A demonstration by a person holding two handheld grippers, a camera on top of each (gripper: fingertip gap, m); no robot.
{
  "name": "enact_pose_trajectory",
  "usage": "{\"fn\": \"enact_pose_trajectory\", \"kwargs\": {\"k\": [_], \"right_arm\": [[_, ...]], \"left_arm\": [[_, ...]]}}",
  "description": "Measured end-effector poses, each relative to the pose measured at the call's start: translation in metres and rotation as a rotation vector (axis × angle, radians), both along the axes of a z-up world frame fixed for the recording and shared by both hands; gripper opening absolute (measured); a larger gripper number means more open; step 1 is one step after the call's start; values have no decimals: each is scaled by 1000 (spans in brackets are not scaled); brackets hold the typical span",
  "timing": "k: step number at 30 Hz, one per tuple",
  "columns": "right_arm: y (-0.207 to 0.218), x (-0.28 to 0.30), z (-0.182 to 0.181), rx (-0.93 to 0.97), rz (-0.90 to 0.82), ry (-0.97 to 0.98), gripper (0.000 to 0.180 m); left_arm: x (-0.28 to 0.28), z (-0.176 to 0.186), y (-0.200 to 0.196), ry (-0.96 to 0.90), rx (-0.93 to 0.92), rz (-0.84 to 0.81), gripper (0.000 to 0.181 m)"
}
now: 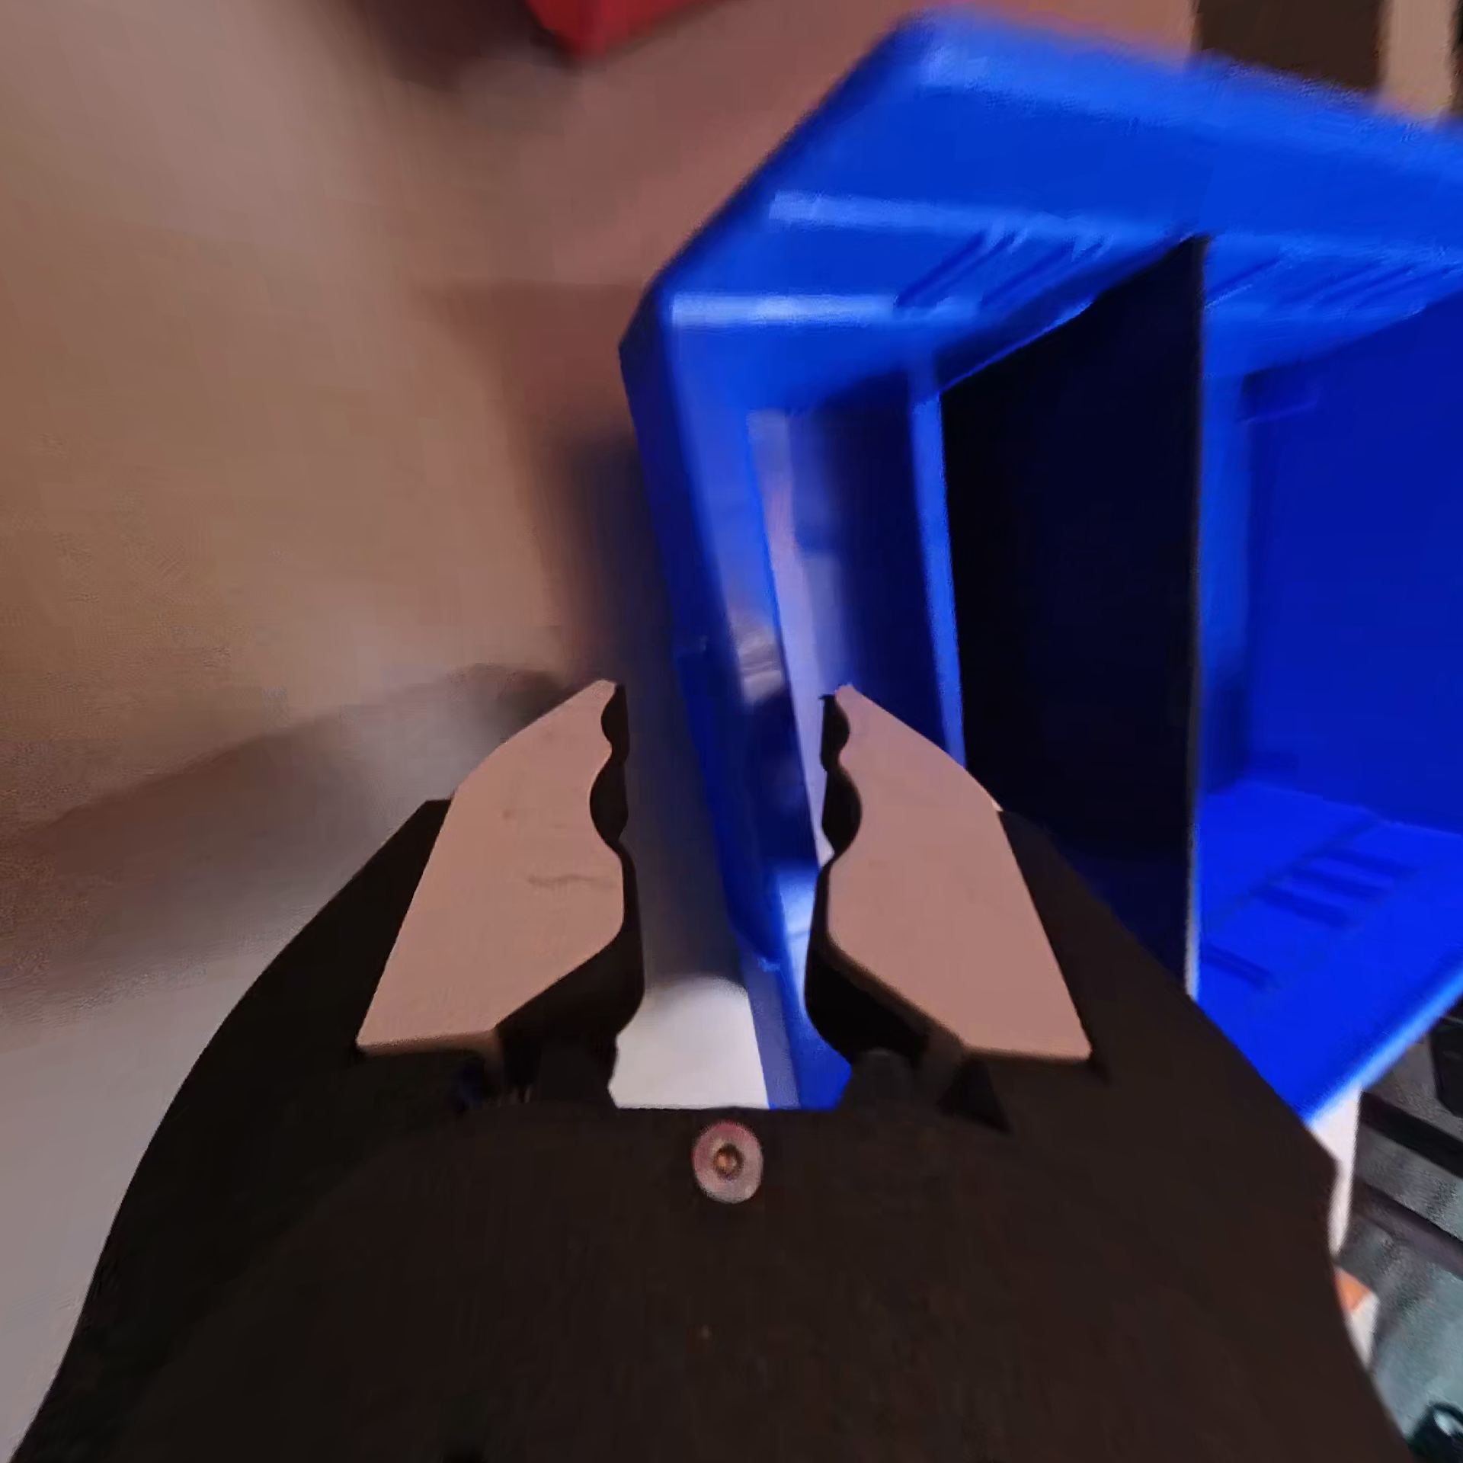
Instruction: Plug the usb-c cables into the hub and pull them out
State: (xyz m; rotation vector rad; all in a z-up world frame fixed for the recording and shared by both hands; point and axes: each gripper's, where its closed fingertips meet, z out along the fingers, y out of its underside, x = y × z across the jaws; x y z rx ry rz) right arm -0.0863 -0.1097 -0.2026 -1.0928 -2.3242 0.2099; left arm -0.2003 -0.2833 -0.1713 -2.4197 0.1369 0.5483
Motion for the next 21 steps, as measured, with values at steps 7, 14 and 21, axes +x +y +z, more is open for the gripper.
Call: {"fn": "enact_pose_trajectory", "kwargs": {"k": [7,14,21], "right_arm": [[17,35,-15,87,5,-7,32],[49,133,-17,126,-132,38,31],[142,170,-17,190,-305,-16,30]], "left_arm": [[-10,-39,29,85,-223,-140,33],[-11,-38,34,171,-209,-163,31],[-12,-37,37,153,-170,-207,31]]}}
